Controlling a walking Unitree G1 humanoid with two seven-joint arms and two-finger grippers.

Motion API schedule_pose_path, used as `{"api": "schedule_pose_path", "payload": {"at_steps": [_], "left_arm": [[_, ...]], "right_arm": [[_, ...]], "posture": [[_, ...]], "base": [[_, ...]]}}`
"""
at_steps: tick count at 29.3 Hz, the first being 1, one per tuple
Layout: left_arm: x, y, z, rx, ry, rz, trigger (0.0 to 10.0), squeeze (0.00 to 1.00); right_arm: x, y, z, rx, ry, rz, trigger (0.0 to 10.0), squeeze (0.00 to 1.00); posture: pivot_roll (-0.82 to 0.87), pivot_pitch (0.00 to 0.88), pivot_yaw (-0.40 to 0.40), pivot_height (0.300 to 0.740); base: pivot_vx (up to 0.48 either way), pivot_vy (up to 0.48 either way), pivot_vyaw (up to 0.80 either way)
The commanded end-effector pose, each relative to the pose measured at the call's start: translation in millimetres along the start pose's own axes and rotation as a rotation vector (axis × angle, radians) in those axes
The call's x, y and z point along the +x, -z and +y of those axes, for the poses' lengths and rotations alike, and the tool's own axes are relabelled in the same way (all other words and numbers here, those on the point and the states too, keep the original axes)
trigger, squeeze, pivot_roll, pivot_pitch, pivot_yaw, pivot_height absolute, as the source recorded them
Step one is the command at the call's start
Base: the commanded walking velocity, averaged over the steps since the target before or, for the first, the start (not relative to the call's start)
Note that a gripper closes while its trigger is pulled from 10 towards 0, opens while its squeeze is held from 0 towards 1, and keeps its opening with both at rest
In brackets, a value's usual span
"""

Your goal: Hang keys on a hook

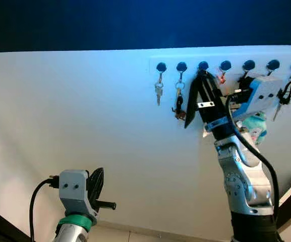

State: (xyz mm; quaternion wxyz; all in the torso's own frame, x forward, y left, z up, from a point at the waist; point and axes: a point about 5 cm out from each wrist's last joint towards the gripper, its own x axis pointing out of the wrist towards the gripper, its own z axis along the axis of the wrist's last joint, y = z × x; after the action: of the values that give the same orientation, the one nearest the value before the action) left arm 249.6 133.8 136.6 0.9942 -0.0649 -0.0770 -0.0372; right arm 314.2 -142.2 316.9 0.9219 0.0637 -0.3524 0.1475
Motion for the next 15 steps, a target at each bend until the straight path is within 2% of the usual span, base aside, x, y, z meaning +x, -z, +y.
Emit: {"api": "schedule_pose_path", "payload": {"at_steps": [1,15], "left_arm": [[-2.3,-0.4,2.8,0.003,-0.007,0.003,10.0,0.00],[-2.5,-0.7,2.0,0.004,0.000,0.005,10.0,0.00]], "right_arm": [[0.9,1.1,-3.0,0.020,0.031,-0.001,10.0,0.00],[-6.8,7.3,-12.6,0.016,0.127,0.016,10.0,0.00]], "posture": [[-0.10,0.073,0.164,0.740],[-0.10,0.074,0.168,0.740]], "base": [[0.000,0.000,0.00],[0.000,0.000,0.00]]}}
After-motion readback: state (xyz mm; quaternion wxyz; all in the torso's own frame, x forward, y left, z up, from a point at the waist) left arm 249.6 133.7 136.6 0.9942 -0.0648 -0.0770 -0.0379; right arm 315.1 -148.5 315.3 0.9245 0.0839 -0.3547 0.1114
